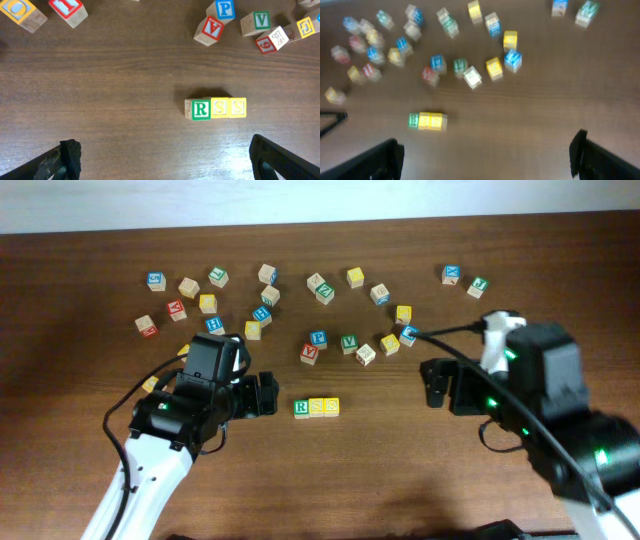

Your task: Spell out RSS

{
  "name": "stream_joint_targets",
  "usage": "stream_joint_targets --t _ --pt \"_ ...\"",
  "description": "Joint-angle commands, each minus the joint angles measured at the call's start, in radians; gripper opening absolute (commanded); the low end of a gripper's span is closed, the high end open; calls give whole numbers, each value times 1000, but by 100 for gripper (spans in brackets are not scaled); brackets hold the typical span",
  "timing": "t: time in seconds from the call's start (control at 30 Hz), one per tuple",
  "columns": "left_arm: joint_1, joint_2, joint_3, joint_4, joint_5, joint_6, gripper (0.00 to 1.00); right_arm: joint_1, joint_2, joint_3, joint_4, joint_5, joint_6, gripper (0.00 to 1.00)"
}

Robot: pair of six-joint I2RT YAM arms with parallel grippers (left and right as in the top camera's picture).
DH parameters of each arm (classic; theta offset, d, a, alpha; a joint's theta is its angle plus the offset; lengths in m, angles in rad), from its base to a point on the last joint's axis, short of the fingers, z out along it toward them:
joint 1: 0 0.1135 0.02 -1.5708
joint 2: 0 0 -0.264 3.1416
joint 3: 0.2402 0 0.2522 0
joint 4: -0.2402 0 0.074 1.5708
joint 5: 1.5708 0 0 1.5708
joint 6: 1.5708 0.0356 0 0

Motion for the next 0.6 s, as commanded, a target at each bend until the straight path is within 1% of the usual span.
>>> stream_joint_targets --t 0.0,0.1,0.17,0.2,0.3,0.33,0.4,0.5,0.57 --pt "3 -11 10 -1 -10 8 99 -103 -166 -229 166 -118 -103 98" --pt "3 -11 10 -1 -10 8 99 -178 -388 -504 401 -192 -103 98" --pt "3 -11 10 -1 -10 8 99 -193 -540 -703 579 -202 -102 98" --pt "3 -11 10 -1 -10 8 99 -193 -627 -819 702 -202 -102 98" --pt "3 -11 10 -1 -10 8 99 -193 -764 -1023 929 -185 -103 98" --pt "3 -11 10 -1 -10 8 99 -193 -808 -1099 1029 -186 -102 98" --pt "3 -11 10 -1 -10 8 99 -193 -869 -1213 1184 -180 -103 98" --pt "3 -11 10 -1 -10 8 99 -190 -924 -1232 1176 -89 -104 98" --pt "3 -11 10 -1 -10 8 99 -190 -946 -1232 1159 -78 -187 98"
